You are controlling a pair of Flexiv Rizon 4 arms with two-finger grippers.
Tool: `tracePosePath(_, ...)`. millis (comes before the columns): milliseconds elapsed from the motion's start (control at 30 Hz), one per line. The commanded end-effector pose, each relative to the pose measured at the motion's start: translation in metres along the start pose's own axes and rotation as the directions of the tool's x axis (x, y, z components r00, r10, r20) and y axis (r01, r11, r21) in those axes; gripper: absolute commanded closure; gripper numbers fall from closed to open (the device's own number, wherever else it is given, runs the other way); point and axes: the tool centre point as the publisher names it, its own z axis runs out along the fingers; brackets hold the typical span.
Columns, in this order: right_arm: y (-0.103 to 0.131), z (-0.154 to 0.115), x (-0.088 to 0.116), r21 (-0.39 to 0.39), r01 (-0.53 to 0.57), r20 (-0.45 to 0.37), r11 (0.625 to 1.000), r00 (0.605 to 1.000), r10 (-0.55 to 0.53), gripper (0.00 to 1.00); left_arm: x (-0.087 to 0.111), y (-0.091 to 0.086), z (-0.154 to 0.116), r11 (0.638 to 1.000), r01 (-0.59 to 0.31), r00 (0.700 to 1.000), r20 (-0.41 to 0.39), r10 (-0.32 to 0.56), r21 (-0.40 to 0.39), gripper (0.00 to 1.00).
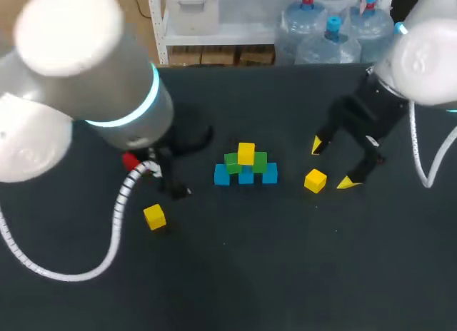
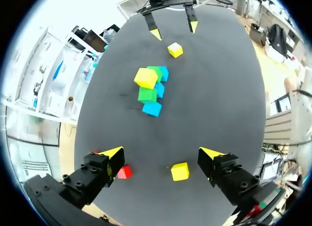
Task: Place the blue cubes, place green cubes on the blue cubes, place the yellow cubes on the green cubes, then place the red cubes on the yellow cubes, and place purple cube on the red cubes.
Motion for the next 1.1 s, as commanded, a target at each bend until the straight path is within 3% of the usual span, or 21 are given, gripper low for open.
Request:
tracePosePath(33,0.007,-0.004,-0.002,0.065,0.000,-0.006,0.998,1.000,0.000,0.00,0.010,0.017,0.002,0.997,-0.010,0.997,0.082,0.003,0.081,0.00)
tracePosePath(367,0.006,-0.005,-0.004,0.078,-0.005,-0.001,0.997,1.000,0.005,0.00,0.011,0.043,0.018,0.993,0.006,0.997,0.078,-0.015,0.116,0.00)
tracePosePath(500,0.006,-0.006,-0.007,0.079,0.001,-0.004,0.997,1.000,-0.001,0.00,0.015,0.054,0.032,0.988,0.006,0.990,0.139,-0.027,0.152,0.00)
tracePosePath(600,0.009,-0.010,-0.006,0.089,-0.001,-0.008,0.996,1.000,0.002,0.00,0.019,0.061,0.039,0.984,-0.001,0.970,0.241,-0.042,0.176,0.00)
tracePosePath(700,0.012,-0.011,-0.003,0.094,-0.009,-0.008,0.996,1.000,0.010,0.00,0.019,0.063,0.042,0.981,-0.018,0.957,0.288,-0.039,0.192,0.00)
tracePosePath(767,0.014,-0.010,-0.002,0.092,-0.015,-0.008,0.996,1.000,0.016,0.00,0.018,0.063,0.042,0.972,-0.018,0.971,0.235,-0.039,0.235,0.00)
tracePosePath(1100,0.007,-0.006,-0.002,0.090,-0.018,-0.002,0.996,1.000,0.018,0.00,0.018,0.063,0.042,0.972,-0.018,0.971,0.235,-0.039,0.235,0.00)
